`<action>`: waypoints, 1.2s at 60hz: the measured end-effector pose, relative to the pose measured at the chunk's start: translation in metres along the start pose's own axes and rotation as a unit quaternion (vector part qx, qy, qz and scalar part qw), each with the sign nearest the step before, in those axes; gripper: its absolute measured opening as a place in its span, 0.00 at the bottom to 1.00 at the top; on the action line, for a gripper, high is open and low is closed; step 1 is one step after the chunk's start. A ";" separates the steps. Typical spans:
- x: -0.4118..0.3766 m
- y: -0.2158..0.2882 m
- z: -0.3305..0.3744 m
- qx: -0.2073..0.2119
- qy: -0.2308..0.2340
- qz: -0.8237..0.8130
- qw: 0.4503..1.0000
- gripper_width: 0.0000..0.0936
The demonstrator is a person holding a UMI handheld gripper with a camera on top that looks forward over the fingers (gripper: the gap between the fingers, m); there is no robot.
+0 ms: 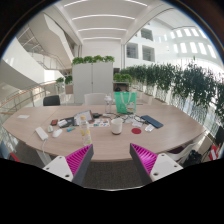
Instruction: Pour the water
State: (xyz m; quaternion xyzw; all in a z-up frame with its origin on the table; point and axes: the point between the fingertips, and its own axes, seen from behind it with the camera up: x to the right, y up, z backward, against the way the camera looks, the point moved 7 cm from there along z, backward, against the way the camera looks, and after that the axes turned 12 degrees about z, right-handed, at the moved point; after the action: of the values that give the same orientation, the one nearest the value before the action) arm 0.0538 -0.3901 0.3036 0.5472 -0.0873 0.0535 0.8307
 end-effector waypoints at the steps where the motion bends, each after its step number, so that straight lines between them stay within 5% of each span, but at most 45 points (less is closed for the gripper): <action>1: -0.006 -0.010 0.017 0.002 -0.001 -0.002 1.000 0.89; 23: -0.066 -0.030 -0.026 0.061 0.035 -0.018 0.997 0.89; 42: -0.171 -0.042 -0.244 0.116 0.078 0.023 0.990 0.89; 55: -0.183 -0.021 -0.352 0.122 0.047 0.034 0.991 0.89; 58: -0.187 -0.020 -0.367 0.124 0.055 0.038 0.990 0.79; 60: -0.191 -0.024 -0.377 0.111 0.063 0.045 0.991 0.55; 68: -0.195 -0.020 -0.385 0.152 0.042 0.043 0.987 0.50; 72: -0.196 -0.018 -0.394 0.141 0.046 0.036 0.988 0.42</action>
State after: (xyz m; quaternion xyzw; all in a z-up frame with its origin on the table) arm -0.1007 -0.0343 0.0955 0.6520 -0.0598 0.1202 0.7462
